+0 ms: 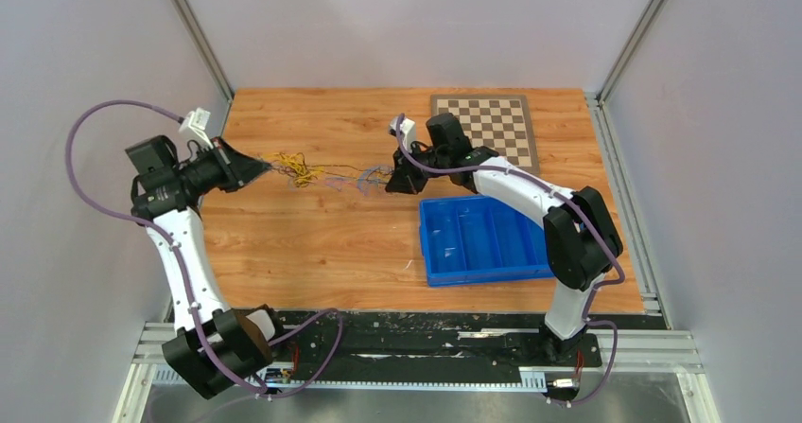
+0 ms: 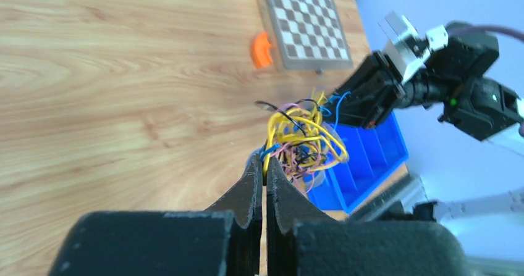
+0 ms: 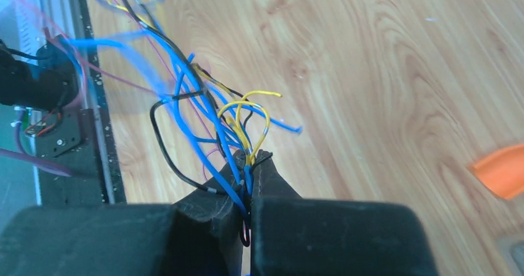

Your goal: Untangle the cables

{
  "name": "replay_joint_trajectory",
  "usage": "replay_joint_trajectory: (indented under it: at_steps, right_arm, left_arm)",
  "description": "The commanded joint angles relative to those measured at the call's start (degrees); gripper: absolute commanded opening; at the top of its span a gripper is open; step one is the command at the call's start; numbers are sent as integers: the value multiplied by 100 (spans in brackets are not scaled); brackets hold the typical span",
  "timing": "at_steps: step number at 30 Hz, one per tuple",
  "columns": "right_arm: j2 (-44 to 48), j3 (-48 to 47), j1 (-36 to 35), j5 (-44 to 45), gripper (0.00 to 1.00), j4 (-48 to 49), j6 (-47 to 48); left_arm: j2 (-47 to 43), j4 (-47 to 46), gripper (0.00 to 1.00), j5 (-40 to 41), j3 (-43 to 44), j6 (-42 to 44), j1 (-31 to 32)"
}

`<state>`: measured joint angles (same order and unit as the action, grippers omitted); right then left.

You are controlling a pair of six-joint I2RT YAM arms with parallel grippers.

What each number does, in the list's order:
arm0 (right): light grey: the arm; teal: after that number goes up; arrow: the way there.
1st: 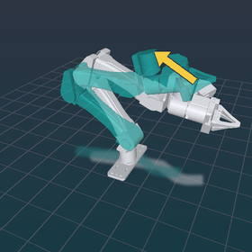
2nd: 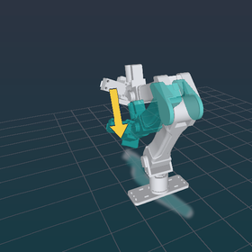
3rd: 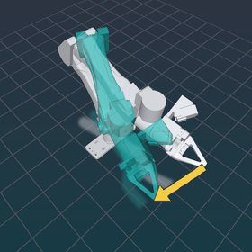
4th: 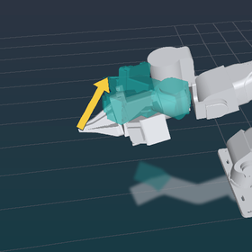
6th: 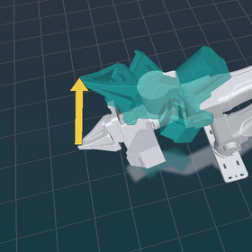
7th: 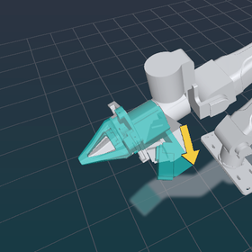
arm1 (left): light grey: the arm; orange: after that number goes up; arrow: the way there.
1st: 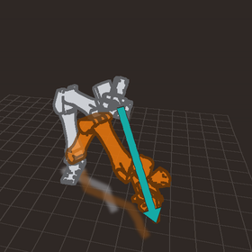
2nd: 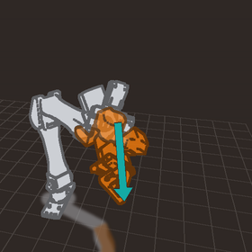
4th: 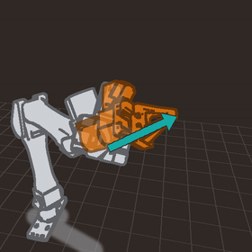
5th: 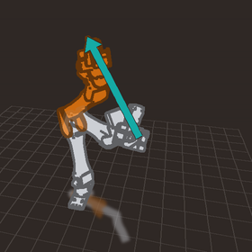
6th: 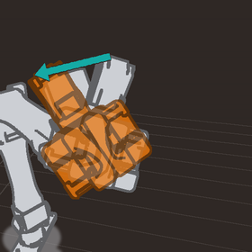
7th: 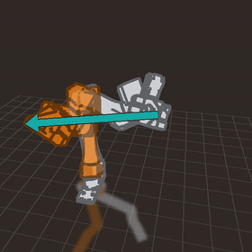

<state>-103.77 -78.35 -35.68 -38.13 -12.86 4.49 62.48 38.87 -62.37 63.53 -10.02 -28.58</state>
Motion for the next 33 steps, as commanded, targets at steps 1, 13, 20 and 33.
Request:
replay_joint_trajectory:
  at_steps: [1,13,20,33]
  right_arm:
    - [145,232,370,466,0,-248,399]
    - [-340,121,597,692,0,-588,568]
    - [-437,-529,477,-257,63,-1025,430]
    - [-130,-1694,-419,-1134,100,-469,-816]
  left_arm:
    - [88,71,0,637,863,212,-654]
    - [243,-74,0,988,1511,236,-1487]
    - [-180,27,0,-873,1140,342,-1020]
    - [-729,-1800,0,-670,-547,-1290,990]
